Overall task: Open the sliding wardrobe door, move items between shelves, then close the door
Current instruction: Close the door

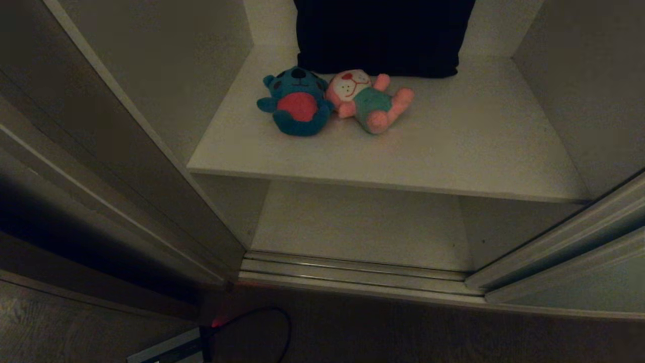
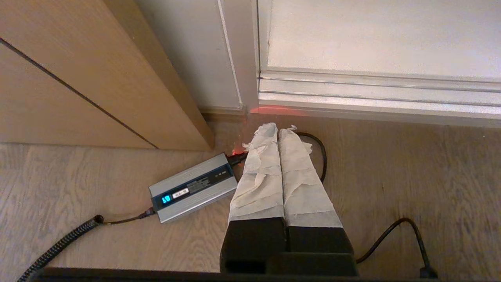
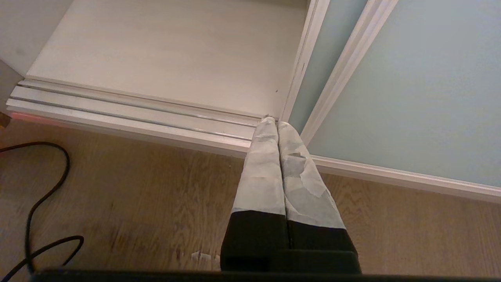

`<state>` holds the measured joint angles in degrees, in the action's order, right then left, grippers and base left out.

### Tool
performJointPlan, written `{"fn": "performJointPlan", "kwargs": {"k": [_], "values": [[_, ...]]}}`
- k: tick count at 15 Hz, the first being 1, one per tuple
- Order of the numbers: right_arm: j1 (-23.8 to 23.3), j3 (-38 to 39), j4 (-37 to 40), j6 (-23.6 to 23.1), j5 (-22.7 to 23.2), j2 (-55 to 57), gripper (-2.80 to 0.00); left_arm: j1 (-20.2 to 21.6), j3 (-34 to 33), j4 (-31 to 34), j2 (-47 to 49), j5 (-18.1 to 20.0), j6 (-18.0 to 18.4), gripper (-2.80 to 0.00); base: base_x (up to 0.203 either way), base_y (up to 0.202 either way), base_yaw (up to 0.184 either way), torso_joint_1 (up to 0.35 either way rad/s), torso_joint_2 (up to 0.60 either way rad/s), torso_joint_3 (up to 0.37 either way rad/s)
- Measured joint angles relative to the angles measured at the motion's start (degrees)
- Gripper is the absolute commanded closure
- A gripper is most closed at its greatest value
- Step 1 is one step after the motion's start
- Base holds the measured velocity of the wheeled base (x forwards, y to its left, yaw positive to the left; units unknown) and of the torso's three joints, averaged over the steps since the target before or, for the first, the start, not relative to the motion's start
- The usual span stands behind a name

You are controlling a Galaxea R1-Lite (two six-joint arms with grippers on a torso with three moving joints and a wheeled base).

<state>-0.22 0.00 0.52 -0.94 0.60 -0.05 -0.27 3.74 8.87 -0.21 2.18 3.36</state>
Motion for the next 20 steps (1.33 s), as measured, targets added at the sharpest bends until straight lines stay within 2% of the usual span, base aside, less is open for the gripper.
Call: {"fn": "performJointPlan", "kwargs": {"k": [6,12,15,20], "values": [[0.00,0.00,0.00,0.00,-0.01,0.00,0.00,0.00,0.02,0.07,0.00,0.02,-0.23,0.00,-0.015,0.000,-0.001,0.000,0.00,0.000],[0.00,0.00,0.00,0.00,0.00,0.00,0.00,0.00,-0.05,-0.09,0.02,0.02,-0.27,0.00,-0.173,0.000,0.000,-0.001,0.00,0.005],[-0.02,0.00,0.00,0.00,0.00,0.00,0.00,0.00,-0.11,-0.15,0.07,0.08,1.20,0.00,0.000,0.000,0.000,0.000,0.00,0.000],[0.00,0.00,0.00,0.00,0.00,0.00,0.00,0.00,-0.24,-0.48,0.07,-0.30,-0.30,0.00,0.000,0.000,0.000,0.000,0.00,0.000]]}}
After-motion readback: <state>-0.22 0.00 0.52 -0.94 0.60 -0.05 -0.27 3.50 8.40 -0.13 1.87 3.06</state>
